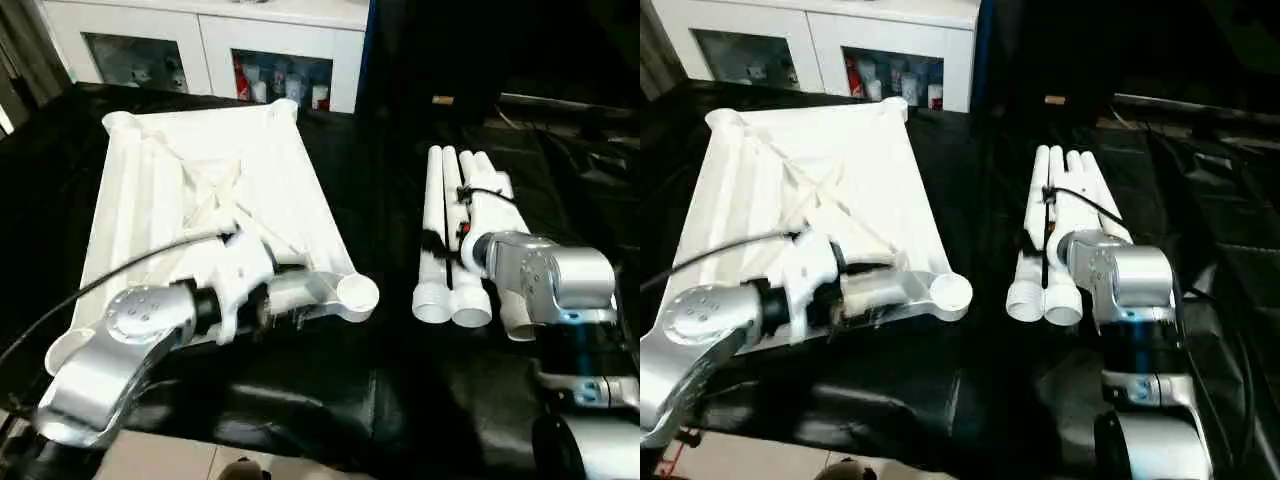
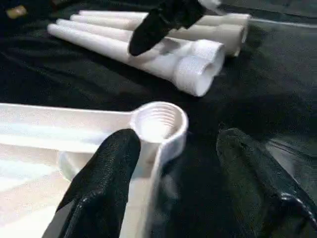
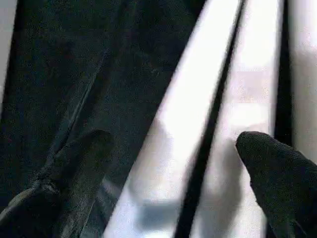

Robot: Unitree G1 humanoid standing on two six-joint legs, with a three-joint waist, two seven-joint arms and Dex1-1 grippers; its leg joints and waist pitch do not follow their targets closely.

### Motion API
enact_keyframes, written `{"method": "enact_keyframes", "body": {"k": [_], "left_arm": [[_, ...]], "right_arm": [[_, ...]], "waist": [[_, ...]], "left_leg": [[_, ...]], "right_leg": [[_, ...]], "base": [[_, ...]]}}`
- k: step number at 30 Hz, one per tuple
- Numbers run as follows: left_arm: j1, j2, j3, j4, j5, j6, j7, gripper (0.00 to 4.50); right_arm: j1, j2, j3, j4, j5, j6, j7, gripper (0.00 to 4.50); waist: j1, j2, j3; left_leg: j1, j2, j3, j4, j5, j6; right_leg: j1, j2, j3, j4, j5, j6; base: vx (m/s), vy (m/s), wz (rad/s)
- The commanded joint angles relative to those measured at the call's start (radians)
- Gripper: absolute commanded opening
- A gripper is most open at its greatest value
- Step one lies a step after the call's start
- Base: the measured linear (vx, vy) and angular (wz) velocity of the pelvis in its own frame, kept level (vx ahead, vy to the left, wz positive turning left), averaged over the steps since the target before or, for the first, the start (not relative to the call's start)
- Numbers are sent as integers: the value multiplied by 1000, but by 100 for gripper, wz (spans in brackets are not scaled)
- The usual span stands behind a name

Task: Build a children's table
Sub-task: Pick table leg

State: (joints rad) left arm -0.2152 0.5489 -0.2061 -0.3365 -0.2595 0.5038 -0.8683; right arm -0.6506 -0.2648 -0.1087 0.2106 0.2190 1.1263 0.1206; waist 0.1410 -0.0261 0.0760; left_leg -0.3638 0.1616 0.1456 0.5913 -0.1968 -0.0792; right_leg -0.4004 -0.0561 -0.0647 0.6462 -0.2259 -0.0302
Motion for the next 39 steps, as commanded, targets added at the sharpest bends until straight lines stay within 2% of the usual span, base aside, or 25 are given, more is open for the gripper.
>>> {"method": "enact_keyframes", "body": {"k": [1, 2, 3, 7, 8, 11, 14, 16, 17, 19, 20, 21, 27, 33, 39], "left_arm": [[-20, 2, -20, -9, -3, 7, -14, 293], [-22, 2, -21, -6, -2, 5, -14, 293], [-26, 3, -24, -2, 1, 4, -15, 293], [-35, -1, -20, 2, -1, 5, -6, 293], [-36, -2, -22, 2, 0, 5, -6, 293], [-43, -2, -39, -1, 2, 11, -14, 293], [-48, 6, -44, 2, 0, 10, -27, 293], [-51, 12, -45, 8, -1, 9, -35, 293], [-52, 13, -45, 9, -2, 9, -36, 293], [-58, 18, -48, 14, -1, 8, -44, 293], [-63, 18, -51, 16, -2, 9, -47, 293], [-66, 19, -53, 17, -2, 8, -50, 293], [-83, 21, -59, 24, 0, 6, -59, 293], [-96, 17, -61, 40, 7, -5, -62, 293], [-102, 10, -71, 51, 12, -14, -61, 293]], "right_arm": [[-19, -8, 0, 6, 14, 9, 17, 450], [-21, -8, -1, 6, 13, 9, 16, 450], [-27, -7, -5, 9, 11, 16, 13, 450], [-44, -11, -4, 16, 9, 42, 19, 450], [-45, -13, -2, 20, 8, 46, 21, 450], [-59, -20, -4, 51, 3, 64, 21, 450], [-69, -14, -16, 79, 0, 64, 7, 450], [-75, -5, -22, 105, 1, 63, 6, 450], [-76, -3, -23, 110, 1, 63, 6, 450], [-85, 8, -27, 146, 9, 62, 17, 450], [-91, 9, -22, 164, 10, 63, 26, 450], [-96, 11, -21, 178, 14, 62, 34, 450], [-117, 11, -9, 230, 14, 36, 52, 450], [-147, -2, 30, 296, 7, -1, 116, 450], [-157, -4, 58, 374, -7, -16, 141, 450]], "waist": [[0, 3, -76], [-2, -6, -75], [1, 0, -76], [0, -2, -72], [1, 3, -73], [2, -1, -73], [3, -2, -75], [3, 5, -75], [2, 4, -76], [2, 9, -77], [3, 6, -79], [3, 10, -80], [6, 8, -81], [4, 4, -80], [4, 4, -82]], "left_leg": [[5, 53, -6, -63, -18, -18], [6, 53, -5, -63, -18, -17], [7, 52, -4, -63, -19, -20], [6, 52, -4, -67, -63, -38], [7, 53, -5, -67, -69, -41], [6, 52, -3, -68, -80, -48], [5, 52, -3, -67, -78, -48], [3, 51, -4, -66, -76, -50], [4, 51, -3, -66, -80, -52], [4, 51, -4, -65, -80, -52], [4, 50, -3, -64, -76, -51], [4, 51, -5, -64, -73, -52], [2, 51, -4, -62, -62, -51], [1, 51, -3, -63, -77, -48], [1, 54, -2, -61, -59, -41]], "right_leg": [[69, -83, 60, -63, 41, -168], [68, -82, 60, -65, 34, -165], [67, -84, 61, -65, 19, -163], [65, -87, 61, -75, -82, -133], [64, -87, 61, -75, -92, -130], [61, -85, 61, -78, -112, -121], [61, -86, 61, -78, -113, -117], [61, -85, 60, -77, -112, -118], [59, -85, 60, -78, -106, -118], [59, -84, 60, -76, -95, -124], [60, -83, 60, -75, -79, -128], [60, -84, 59, -72, -66, -136], [63, -84, 58, -68, -30, -151], [65, -85, 56, -70, -48, -155], [64, -86, 56, -68, -38, -162]], "base": [[0, 0, 0], [0, 0, 0], [0, 0, 0], [0, 0, 0], [0, 0, 0], [0, 0, 0], [0, 0, 0], [0, 0, 0], [0, 0, 0], [0, 0, 0], [0, 0, 0], [0, 0, 0], [0, 0, 0], [0, 0, 0], [0, 0, 0]]}}
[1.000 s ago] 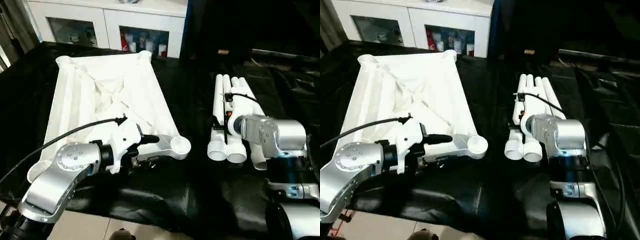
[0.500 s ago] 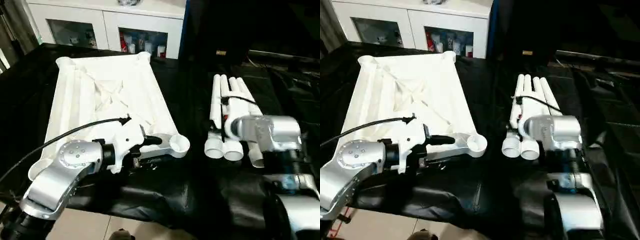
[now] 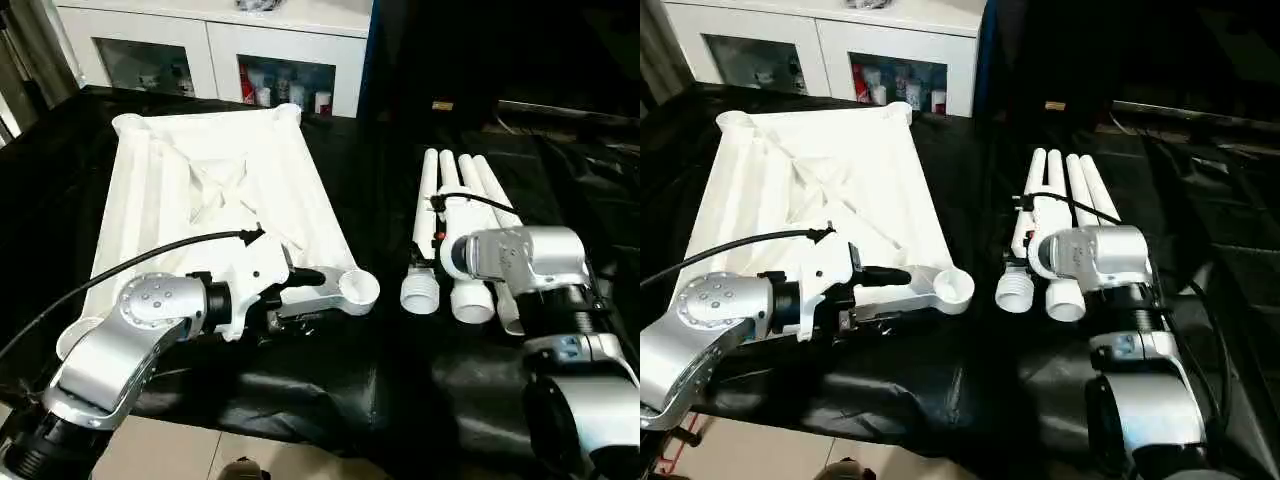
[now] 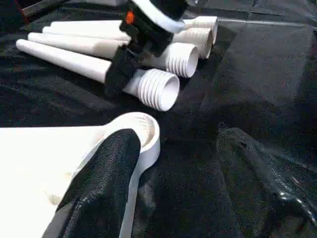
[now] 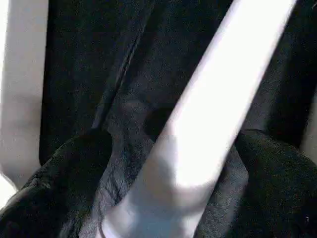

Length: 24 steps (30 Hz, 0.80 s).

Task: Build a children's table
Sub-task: Pick table leg

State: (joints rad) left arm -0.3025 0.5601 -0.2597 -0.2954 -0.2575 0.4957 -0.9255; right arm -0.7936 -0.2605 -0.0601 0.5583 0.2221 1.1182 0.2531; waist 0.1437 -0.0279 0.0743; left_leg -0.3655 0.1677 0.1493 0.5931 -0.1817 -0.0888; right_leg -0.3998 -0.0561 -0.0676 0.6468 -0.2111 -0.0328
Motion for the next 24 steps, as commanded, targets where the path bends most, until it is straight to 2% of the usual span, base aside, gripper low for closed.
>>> {"method": "enact_keyframes", "body": {"k": [1, 4, 6, 10, 12, 15, 18, 20, 23, 24], "left_arm": [[-15, -1, -18, 10, 10, -6, -4, 300], [-26, -1, -30, 17, 18, -11, -15, 303], [-28, 1, -35, 18, 22, -12, -18, 303], [-34, 9, -50, 17, 43, -21, -15, 303], [-36, 9, -52, 17, 49, -26, -9, 303], [-40, 5, -52, 20, 49, -28, -7, 303], [-42, 1, -46, 23, 42, -27, -9, 339], [-43, -5, -37, 29, 40, -35, -7, 342], [-47, -36, -10, 36, 20, -53, 11, 382], [-48, -48, 0, 38, 9, -54, 16, 382]], "right_arm": [[-15, -8, 10, 29, -10, -9, 9, 433], [-25, -12, 24, 96, -21, -24, 25, 423], [-28, -12, 21, 111, -22, -29, 26, 387], [-44, -10, -11, 167, -20, -49, 12, 369], [-52, -10, -24, 186, -14, -61, 8, 332], [-61, -12, -35, 211, -10, -72, 4, 317], [-66, -12, -50, 226, -7, -79, 2, 289], [-68, -10, -61, 233, -6, -82, 3, 280], [-64, -11, -74, 220, -3, -82, -7, 242], [-64, -10, -84, 215, 2, -82, -12, 242]], "waist": [[1, 6, -80], [2, 2, -81], [2, 2, -80], [2, 2, -79], [2, 3, -79], [2, 2, -80], [2, 3, -79], [3, 5, -81], [2, 6, -81], [3, 5, -82]], "left_leg": [[2, 47, -6, -63, -74, -31], [1, 47, -4, -61, -73, -28], [0, 47, -5, -61, -74, -30], [1, 48, -4, -62, -88, -33], [1, 48, -5, -62, -94, -33], [2, 48, -5, -62, -96, -35], [2, 48, -4, -62, -104, -35], [2, 48, -3, -61, -100, -36], [1, 48, -3, -60, -93, -35], [1, 49, -3, -60, -92, -36]], "right_leg": [[63, -85, 59, -69, -53, -161], [64, -87, 59, -69, -51, -166], [65, -87, 59, -69, -68, -161], [64, -88, 59, -72, -92, -156], [63, -88, 58, -73, -100, -152], [62, -88, 57, -72, -102, -155], [61, -89, 57, -74, -121, -154], [61, -88, 57, -73, -106, -156], [62, -86, 56, -72, -83, -162], [63, -87, 55, -71, -79, -163]], "base": [[0, 0, 0], [0, 0, 0], [0, 0, 0], [0, 0, 0], [0, 0, 0], [0, 0, 0], [0, 0, 0], [0, 0, 0], [0, 0, 0], [0, 0, 0]]}}
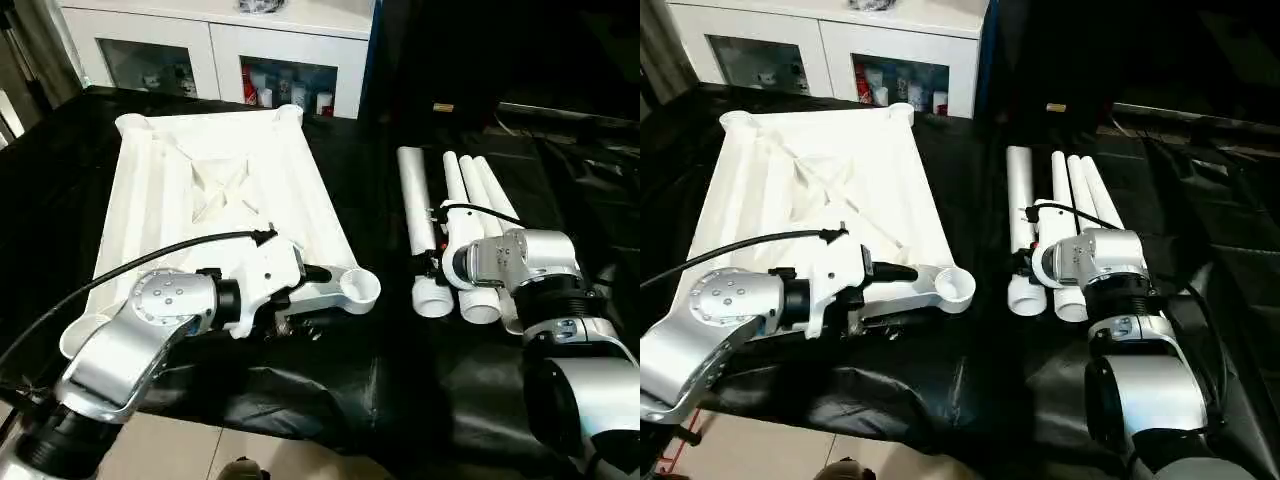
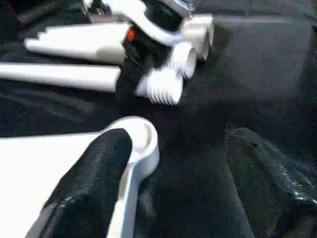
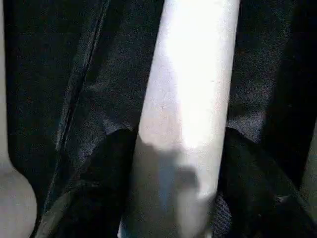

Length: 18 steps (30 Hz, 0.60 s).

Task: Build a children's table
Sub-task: Pick table leg

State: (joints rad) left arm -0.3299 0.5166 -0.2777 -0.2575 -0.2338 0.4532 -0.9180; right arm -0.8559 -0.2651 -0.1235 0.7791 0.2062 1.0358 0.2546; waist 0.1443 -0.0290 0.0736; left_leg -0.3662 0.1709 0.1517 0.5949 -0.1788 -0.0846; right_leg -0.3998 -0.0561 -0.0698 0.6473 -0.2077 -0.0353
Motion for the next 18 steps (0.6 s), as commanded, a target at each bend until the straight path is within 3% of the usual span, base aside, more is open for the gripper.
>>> {"method": "enact_keyframes", "body": {"k": [1, 7, 8, 11, 14, 15, 17, 18], "left_arm": [[-24, -12, 23, 5, -13, -19, 20, 381], [-72, -83, 52, 40, -5, 9, 117, 431], [-105, -115, 72, 56, -13, 66, 162, 441], [-145, -164, 114, 82, -55, 110, 199, 450], [-245, -320, 245, 160, -162, 200, 376, 450], [-251, -330, 252, 166, -168, 205, 387, 450], [-314, -446, 331, 240, -261, 261, 484, 450], [-318, -454, 336, 245, -268, 265, 489, 450]], "right_arm": [[-3, -6, -26, -7, 20, 2, -14, 237], [13, -4, -74, -66, 46, -16, -12, 195], [30, -2, -96, -124, 65, -53, 2, 194], [61, 4, -122, -227, 104, -111, 42, 193], [130, -5, -160, -446, 235, -61, 181, 193], [133, -6, -163, -455, 244, -55, 189, 192], [197, -17, -181, -594, 365, -19, 328, 191], [202, -18, -182, -605, 373, -17, 337, 191]], "waist": [[4, 8, -82], [3, 6, -83], [3, 2, -83], [8, 2, -86], [14, -2, -87], [19, -5, -87], [24, -8, -85], [30, -9, -84]], "left_leg": [[2, 46, -6, -61, -94, -41], [0, 45, -5, -60, -92, -36], [0, 45, -5, -60, -85, -36], [1, 44, -4, -56, -66, -18], [2, 44, -4, -52, -67, 5], [-3, 41, -5, -51, -63, 19], [-4, 41, -2, -47, -66, 37], [-4, 41, -2, -45, -67, 45]], "right_leg": [[63, -88, 58, -70, -76, -165], [67, -87, 58, -71, -63, -161], [67, -85, 58, -69, -48, -158], [67, -87, 57, -67, -21, -162], [71, -85, 57, -69, 8, -166], [76, -85, 55, -69, 11, -172], [75, -85, 55, -74, -11, -174], [76, -88, 55, -77, -19, -171]], "base": [[0, 0, 0], [0, 0, 0], [0, 0, 0], [0, 0, 0], [0, 0, 0], [0, 0, 0], [0, 0, 0], [0, 0, 0]]}}
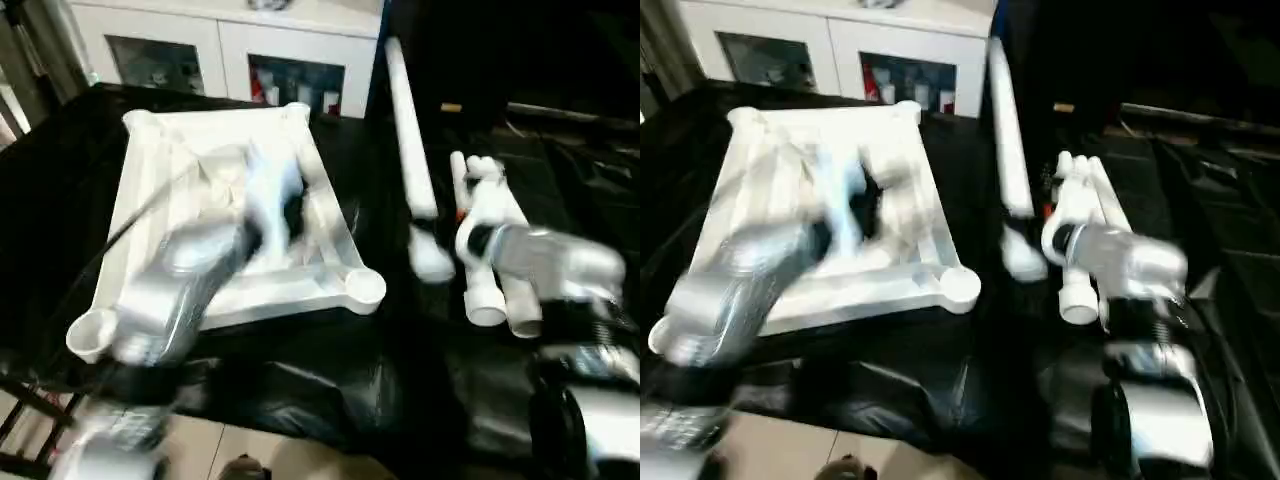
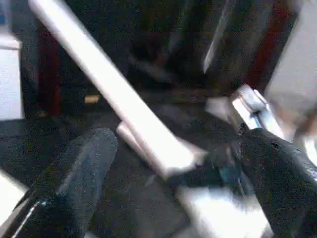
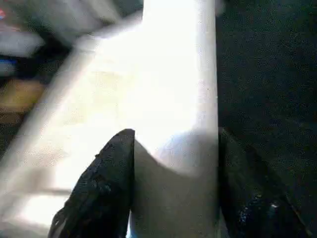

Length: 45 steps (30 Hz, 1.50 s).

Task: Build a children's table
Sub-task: Pick table leg

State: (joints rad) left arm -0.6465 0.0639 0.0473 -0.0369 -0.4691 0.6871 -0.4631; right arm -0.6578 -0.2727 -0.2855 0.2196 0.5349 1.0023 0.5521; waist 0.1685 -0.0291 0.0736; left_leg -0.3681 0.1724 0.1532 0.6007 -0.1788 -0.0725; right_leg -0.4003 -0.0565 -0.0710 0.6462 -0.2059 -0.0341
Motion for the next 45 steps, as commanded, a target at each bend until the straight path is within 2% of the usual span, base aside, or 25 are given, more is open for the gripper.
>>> {"method": "enact_keyframes", "body": {"k": [1, 3, 6, 9, 12, 13, 16, 18, 22, 28, 30, 31, 33, 34, 35, 37, 41, 45], "left_arm": [[-17, -26, 25, 45, -57, 36, 44, 450], [-43, -53, 48, 70, -84, 50, 45, 450], [-101, -109, 105, 118, -161, 85, 63, 450], [-141, -138, 131, 134, -203, 115, 69, 450], [-149, -140, 129, 136, -209, 120, 66, 450], [-147, -145, 128, 125, -235, 124, 59, 450], [-148, -153, 135, 116, -259, 136, 56, 450], [-150, -156, 139, 116, -268, 144, 59, 421], [-161, -161, 142, 117, -273, 164, 88, 401], [-168, -170, 118, 127, -218, 166, 167, 365], [-170, -176, 110, 135, -194, 159, 196, 335], [-173, -177, 106, 139, -173, 151, 218, 329], [-186, -181, 104, 161, -103, 113, 311, 314], [-192, -188, 114, 170, -92, 104, 341, 314], [-197, -195, 126, 181, -90, 95, 368, 292], [-202, -205, 138, 189, -92, 89, 392, 283], [-200, -218, 142, 188, -95, 87, 410, 249], [-195, -235, 136, 184, -108, 98, 403, 217]], "right_arm": [[21, -12, -25, -78, 70, 23, 66, 191], [38, -11, -28, -112, 101, 26, 84, 191], [77, -10, -22, -199, 157, 36, 129, 191], [108, -5, -18, -262, 199, 49, 150, 191], [115, -6, -10, -274, 202, 52, 154, 191], [129, -11, 9, -293, 200, 50, 161, 191], [138, -20, 27, -306, 195, 44, 164, 191], [143, -27, 36, -314, 191, 39, 164, 191], [148, -29, 72, -372, 185, 46, 133, 191], [152, -35, 120, -425, 147, 22, 110, 191], [153, -36, 130, -434, 136, 14, 99, 191], [150, -35, 139, -438, 122, 6, 80, 191], [145, -45, 190, -456, 45, -36, 19, 191], [143, -47, 207, -458, 21, -46, 1, 191], [142, -48, 226, -462, -4, -60, -16, 191], [141, -40, 240, -469, -21, -69, -33, 191], [141, -18, 256, -486, -36, -70, -64, 191], [142, -13, 271, -493, -44, -82, -81, 191]], "waist": [[9, -13, -85], [11, -9, -84], [18, -9, -84], [24, -11, -81], [28, -5, -81], [32, -8, -81], [35, -5, -82], [37, -6, -83], [35, -5, -83], [34, -4, -82], [33, -3, -82], [34, 1, -83], [33, 4, -83], [31, 2, -83], [29, 1, -83], [31, 2, -84], [29, 5, -86], [29, 7, -84]], "left_leg": [[-5, 41, -7, -54, -60, 41], [-2, 41, -6, -53, -62, 35], [-1, 41, -5, -54, -68, 32], [-1, 42, -8, -55, -90, 27], [0, 43, -10, -57, -99, 18], [-1, 41, -9, -57, -100, 12], [1, 45, -10, -59, -102, 7], [0, 46, -11, -59, -102, 3], [-1, 47, -13, -60, -95, 3], [0, 48, -13, -63, -114, -4], [-1, 49, -14, -64, -114, -10], [-1, 48, -15, -64, -112, -11], [-2, 51, -19, -65, -113, -19], [-2, 49, -17, -64, -114, -21], [-1, 48, -18, -66, -117, -25], [-2, 46, -17, -64, -114, -27], [-2, 47, -17, -62, -108, -18], [-1, 47, -17, -62, -130, -16]], "right_leg": [[74, -89, 53, -80, -70, -163], [69, -89, 55, -84, -118, -145], [66, -87, 54, -91, -144, -133], [65, -90, 53, -97, -197, -116], [61, -91, 53, -101, -233, -99], [62, -90, 54, -103, -245, -84], [59, -90, 54, -102, -234, -84], [61, -90, 53, -99, -219, -86], [60, -90, 54, -97, -188, -91], [60, -91, 55, -102, -201, -81], [60, -91, 54, -101, -199, -71], [61, -92, 54, -101, -198, -71], [60, -90, 54, -101, -185, -62], [59, -88, 54, -104, -181, -55], [62, -88, 54, -102, -179, -50], [62, -90, 55, -102, -171, -51], [60, -88, 54, -96, -120, -83], [60, -90, 54, -100, -144, -86]], "base": [[0, 0, 0], [0, 0, 0], [0, 0, 0], [0, 0, 0], [0, 0, 0], [0, 0, 0], [0, 0, 0], [0, 0, 0], [0, 0, 0], [0, 0, 0], [0, 0, 0], [0, 0, 0], [0, 0, 0], [0, 0, 0], [0, 0, 0], [0, 0, 0], [0, 0, 0], [0, 0, 0]]}}
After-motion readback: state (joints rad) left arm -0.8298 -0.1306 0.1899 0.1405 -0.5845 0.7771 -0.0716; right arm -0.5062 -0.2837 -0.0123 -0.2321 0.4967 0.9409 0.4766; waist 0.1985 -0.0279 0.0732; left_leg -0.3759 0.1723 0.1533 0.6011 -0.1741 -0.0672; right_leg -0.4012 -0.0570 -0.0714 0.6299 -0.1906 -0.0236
